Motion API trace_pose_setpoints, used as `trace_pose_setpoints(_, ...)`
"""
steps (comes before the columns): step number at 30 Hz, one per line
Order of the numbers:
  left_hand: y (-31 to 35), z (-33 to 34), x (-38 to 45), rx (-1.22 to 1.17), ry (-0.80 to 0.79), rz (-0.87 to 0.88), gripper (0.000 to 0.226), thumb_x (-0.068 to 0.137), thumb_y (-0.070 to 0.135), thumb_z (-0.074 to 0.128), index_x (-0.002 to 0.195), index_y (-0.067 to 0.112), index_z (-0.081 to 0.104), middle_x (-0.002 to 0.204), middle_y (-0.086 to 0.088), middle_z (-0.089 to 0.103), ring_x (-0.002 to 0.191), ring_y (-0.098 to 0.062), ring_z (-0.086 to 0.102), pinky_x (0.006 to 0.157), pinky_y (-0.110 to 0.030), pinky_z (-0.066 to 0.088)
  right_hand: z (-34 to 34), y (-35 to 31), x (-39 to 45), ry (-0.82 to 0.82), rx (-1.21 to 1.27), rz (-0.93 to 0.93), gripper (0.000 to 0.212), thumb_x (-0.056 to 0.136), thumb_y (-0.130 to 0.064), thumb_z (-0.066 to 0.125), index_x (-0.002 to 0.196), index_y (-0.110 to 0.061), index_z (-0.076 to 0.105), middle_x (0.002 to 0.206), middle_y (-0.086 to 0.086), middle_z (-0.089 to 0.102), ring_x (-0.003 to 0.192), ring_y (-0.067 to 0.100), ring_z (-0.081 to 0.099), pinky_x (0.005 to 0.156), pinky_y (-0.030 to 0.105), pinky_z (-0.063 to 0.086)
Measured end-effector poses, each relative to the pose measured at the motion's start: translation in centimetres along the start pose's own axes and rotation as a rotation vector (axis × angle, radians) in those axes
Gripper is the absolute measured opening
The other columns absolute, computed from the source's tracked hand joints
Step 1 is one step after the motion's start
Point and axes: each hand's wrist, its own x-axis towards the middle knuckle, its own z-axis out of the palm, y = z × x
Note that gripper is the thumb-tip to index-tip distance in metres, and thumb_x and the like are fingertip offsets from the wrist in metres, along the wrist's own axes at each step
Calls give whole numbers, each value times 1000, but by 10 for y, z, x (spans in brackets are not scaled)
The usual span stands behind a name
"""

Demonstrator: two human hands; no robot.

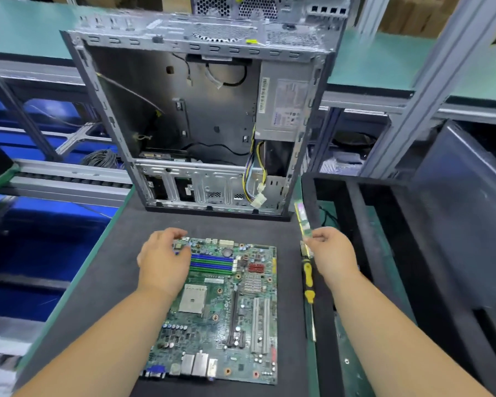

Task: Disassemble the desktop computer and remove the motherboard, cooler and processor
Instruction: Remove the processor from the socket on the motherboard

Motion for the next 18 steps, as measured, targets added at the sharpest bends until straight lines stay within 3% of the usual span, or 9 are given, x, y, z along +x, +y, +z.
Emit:
trace_pose_setpoints(2, 9, 3, -4, -60, -50, -5, 23, 89, 20, 62, 104, 37, 60, 114, 8, 55, 96, -18, 56, 99, -47, 41, -11, 3, 20, 4, -65, 14, 12, 88, -26, 69, 95, -18, 65, 87, -5, 64, 81, 18, 61, 70, 31, 47)
trace_pose_setpoints(7, 28, 8, -15, -117, -95, 19, 27, 89, 17, 61, 97, 42, 57, 111, 12, 54, 105, -13, 54, 100, -43, 42, -28, 0, 73, -65, -336, 64, 36, 87, -28, 72, 118, -12, 61, 87, 6, 64, 65, 23, 56, 65, 31, 48)
trace_pose_setpoints(10, 37, 12, -21, -122, -109, 14, 25, 89, 16, 62, 95, 41, 59, 107, 17, 53, 106, -9, 55, 101, -37, 41, -24, -5, 93, -167, -442, 101, 48, 89, -27, 71, 129, -7, 55, 90, 10, 68, 76, 27, 63, 74, 37, 53)
trace_pose_setpoints(13, 44, 16, -25, -133, -110, 25, 24, 89, 14, 63, 95, 37, 62, 106, 15, 54, 103, -3, 54, 94, -29, 41, -13, -4, 106, -234, -449, 74, 41, 90, -24, 70, 122, -2, 59, 107, 18, 69, 98, 34, 66, 83, 40, 54)
trace_pose_setpoints(16, 48, 21, -29, -139, -124, 24, 24, 90, 13, 63, 97, 36, 61, 106, 17, 54, 100, 10, 50, 86, -22, 37, -2, 5, 114, -240, -286, 90, 36, 88, -15, 71, 120, -4, 59, 112, 19, 66, 101, 37, 66, 87, 45, 54)
trace_pose_setpoints(18, 50, 25, -32, -149, -124, 5, 24, 90, 13, 63, 103, 33, 60, 106, 15, 55, 99, 9, 50, 83, -20, 37, 3, 8, 115, -247, -210, 95, 22, 87, -11, 69, 106, -8, 60, 108, 20, 66, 101, 37, 66, 87, 48, 54)
